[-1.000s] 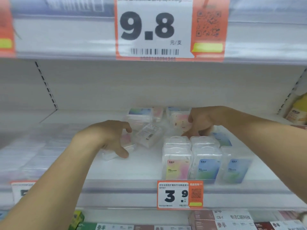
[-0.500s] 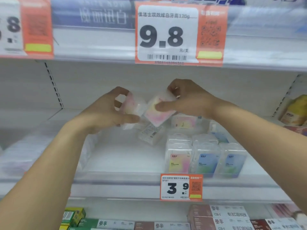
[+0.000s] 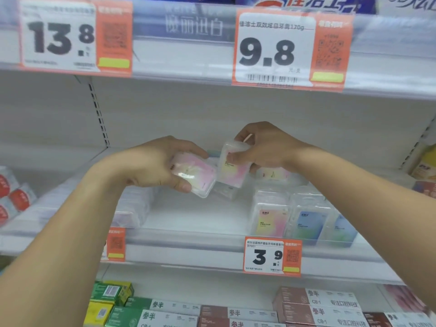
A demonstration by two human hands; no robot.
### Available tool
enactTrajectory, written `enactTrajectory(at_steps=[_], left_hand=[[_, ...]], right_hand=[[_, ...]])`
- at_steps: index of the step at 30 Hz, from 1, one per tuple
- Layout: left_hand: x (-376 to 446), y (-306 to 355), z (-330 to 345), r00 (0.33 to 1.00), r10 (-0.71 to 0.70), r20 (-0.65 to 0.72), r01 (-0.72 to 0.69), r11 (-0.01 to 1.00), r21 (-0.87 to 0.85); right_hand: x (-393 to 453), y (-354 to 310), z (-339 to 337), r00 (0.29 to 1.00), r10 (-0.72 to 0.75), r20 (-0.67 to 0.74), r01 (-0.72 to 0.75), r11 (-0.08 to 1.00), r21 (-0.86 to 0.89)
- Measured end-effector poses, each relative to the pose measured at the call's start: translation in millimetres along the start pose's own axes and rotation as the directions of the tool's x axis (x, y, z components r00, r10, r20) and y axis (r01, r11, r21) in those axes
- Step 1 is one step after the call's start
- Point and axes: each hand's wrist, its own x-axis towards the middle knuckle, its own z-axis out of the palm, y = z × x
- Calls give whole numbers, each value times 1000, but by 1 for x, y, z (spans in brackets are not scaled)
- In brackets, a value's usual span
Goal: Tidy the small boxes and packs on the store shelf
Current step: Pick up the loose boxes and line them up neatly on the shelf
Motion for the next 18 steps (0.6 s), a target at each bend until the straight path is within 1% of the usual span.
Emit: enactTrajectory(at_steps=[1,3,4,6,8,10,11,13,18], left_hand=[[-1,2,0,1000,28,12,-29,999,27],[-4,5,4,997,76,16,-76,997,-15],[-6,5,10,997,79,-22,-80,995,-62],[-12,5,30,989,34,-147,-65,976,-208],[-14,5,52,961,-22,-276,-75,938,-339],[-12,4,64,932,-69,-355,-91,905,-415],[-11,4,66,929,-72,-364,-104,891,-441],[-11,4,69,940,-50,-337,-125,869,-478],[-11,9,83,965,-13,-263,-121,865,-488]], right_hand=[[0,-1,0,1000,-4,-20,4,1000,6],[-1,-3,0,996,-14,-88,18,999,36],[-3,-4,1,992,-21,-128,26,999,43],[-5,-4,4,980,-35,-195,38,999,10],[-9,-4,6,973,-44,-227,36,999,-38],[-11,-2,5,970,-48,-237,32,997,-70],[-12,-2,5,971,-42,-235,27,997,-68],[-13,-1,5,972,-28,-233,29,1000,-2],[-17,2,6,964,-10,-267,52,987,153]])
